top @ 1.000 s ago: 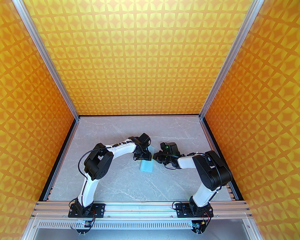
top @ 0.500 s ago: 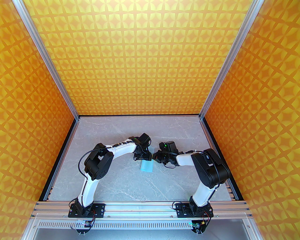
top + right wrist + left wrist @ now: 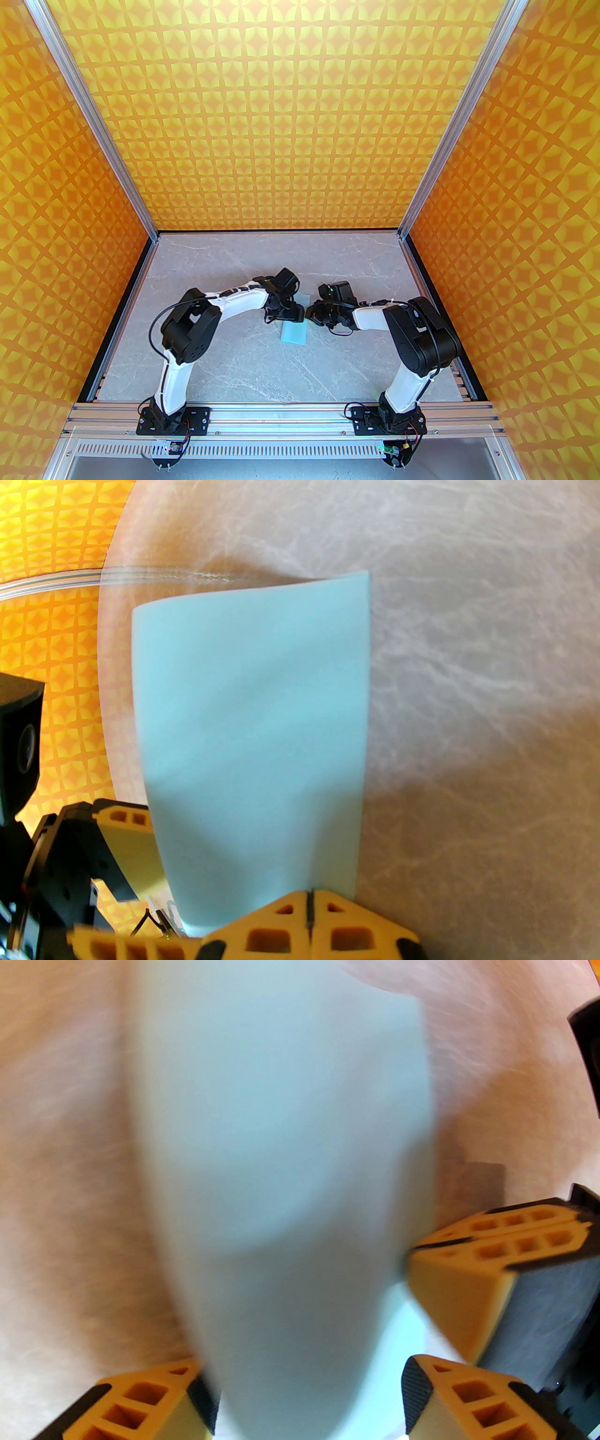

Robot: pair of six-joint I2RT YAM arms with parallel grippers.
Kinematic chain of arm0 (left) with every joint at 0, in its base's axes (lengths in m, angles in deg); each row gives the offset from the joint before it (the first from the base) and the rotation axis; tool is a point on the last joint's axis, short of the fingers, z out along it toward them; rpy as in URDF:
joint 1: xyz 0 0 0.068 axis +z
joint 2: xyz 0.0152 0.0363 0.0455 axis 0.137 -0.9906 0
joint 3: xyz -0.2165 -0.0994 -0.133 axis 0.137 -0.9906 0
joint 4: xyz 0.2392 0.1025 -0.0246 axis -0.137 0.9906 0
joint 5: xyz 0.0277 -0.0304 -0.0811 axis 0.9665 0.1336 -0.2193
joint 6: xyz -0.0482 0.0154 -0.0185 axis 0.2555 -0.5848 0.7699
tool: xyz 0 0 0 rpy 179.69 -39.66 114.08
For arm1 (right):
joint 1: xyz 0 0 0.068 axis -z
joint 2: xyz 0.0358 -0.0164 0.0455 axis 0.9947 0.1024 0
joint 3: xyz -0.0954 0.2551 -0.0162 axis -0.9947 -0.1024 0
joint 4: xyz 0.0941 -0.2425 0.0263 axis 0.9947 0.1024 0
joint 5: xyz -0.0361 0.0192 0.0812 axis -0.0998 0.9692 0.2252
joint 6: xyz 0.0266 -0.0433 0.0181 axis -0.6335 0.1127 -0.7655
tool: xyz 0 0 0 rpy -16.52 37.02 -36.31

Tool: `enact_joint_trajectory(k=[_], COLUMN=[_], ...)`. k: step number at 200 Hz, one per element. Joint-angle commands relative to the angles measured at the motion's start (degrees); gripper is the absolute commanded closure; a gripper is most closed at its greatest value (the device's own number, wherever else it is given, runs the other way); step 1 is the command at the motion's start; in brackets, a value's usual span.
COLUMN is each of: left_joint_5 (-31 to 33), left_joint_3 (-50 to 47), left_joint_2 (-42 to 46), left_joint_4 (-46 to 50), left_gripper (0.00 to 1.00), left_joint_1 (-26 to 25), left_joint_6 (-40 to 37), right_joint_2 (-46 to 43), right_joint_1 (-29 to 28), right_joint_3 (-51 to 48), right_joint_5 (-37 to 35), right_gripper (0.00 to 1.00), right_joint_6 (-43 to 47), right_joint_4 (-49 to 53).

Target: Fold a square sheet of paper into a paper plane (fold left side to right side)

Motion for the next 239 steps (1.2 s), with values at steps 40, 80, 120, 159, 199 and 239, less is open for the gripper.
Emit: enact_joint_trajectory(k=[40,80,120,159,199,239], left_joint_5=[5.0,-1.9,-6.2,-6.4,-3.2,-0.3], left_joint_3=[-2.5,-4.2,-3.8,-3.3,-2.7,-2.6], left_joint_2=[9.0,9.4,6.0,3.4,0.7,-0.6], left_joint_4=[-1.0,-7.4,-10.6,-9.7,-6.6,-4.5], left_gripper=[0.41,0.63,0.77,0.78,0.79,0.78], left_joint_1=[1.8,0.9,-0.2,-0.6,-0.7,-0.5], left_joint_6=[0.4,1.9,4.2,4.0,2.7,1.7], right_joint_2=[2.8,3.0,3.0,3.0,2.9,3.2], right_joint_1=[-0.7,-0.8,-0.8,-0.8,-0.7,-0.8], right_joint_3=[0.1,0.1,0.2,0.2,0.3,0.2], right_joint_5=[-4.0,-3.9,-3.8,-3.8,-3.7,-3.6], right_gripper=[1.0,1.0,1.0,1.0,1.0,1.0], right_joint_6=[1.6,1.7,1.5,1.7,1.6,1.7], right_joint_4=[3.4,3.5,3.5,3.7,3.6,3.6])
